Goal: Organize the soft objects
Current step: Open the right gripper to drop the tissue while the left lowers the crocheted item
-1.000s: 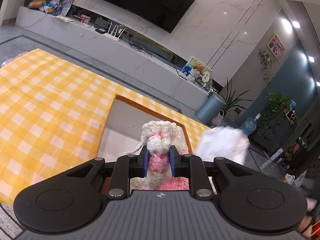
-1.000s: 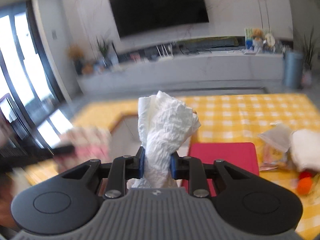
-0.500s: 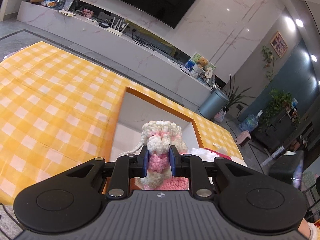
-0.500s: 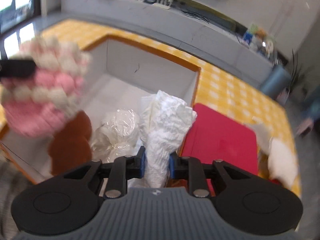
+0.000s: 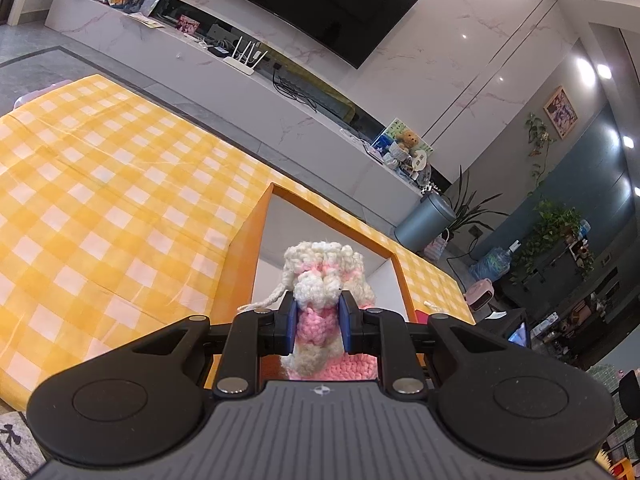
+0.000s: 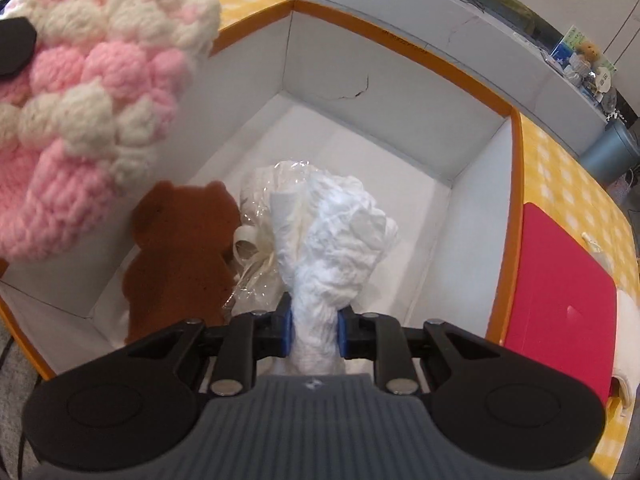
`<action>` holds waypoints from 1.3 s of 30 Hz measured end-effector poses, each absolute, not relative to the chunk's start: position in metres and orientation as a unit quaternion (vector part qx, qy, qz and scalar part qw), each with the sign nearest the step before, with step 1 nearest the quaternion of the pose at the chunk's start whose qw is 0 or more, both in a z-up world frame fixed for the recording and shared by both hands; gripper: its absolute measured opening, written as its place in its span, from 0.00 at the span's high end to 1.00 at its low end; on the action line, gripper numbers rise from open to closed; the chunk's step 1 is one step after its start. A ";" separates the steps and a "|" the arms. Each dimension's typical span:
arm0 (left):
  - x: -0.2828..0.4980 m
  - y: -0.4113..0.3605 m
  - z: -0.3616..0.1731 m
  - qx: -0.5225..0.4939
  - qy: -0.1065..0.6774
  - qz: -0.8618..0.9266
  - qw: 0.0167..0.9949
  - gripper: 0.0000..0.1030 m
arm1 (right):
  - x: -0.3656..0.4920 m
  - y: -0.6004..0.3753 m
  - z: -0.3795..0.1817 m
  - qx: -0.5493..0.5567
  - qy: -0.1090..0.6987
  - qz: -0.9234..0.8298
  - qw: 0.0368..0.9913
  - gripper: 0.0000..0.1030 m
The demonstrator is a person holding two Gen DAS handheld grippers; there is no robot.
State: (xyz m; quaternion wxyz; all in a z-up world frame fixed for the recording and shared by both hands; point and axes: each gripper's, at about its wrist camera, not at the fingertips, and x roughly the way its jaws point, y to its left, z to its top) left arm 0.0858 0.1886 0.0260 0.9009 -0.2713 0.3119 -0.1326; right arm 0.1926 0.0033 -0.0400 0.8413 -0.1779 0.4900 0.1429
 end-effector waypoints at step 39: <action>0.093 0.181 0.022 -0.249 0.324 -0.148 0.901 0.77 | 0.139 -0.025 0.027 -0.238 0.364 0.129 0.891 0.38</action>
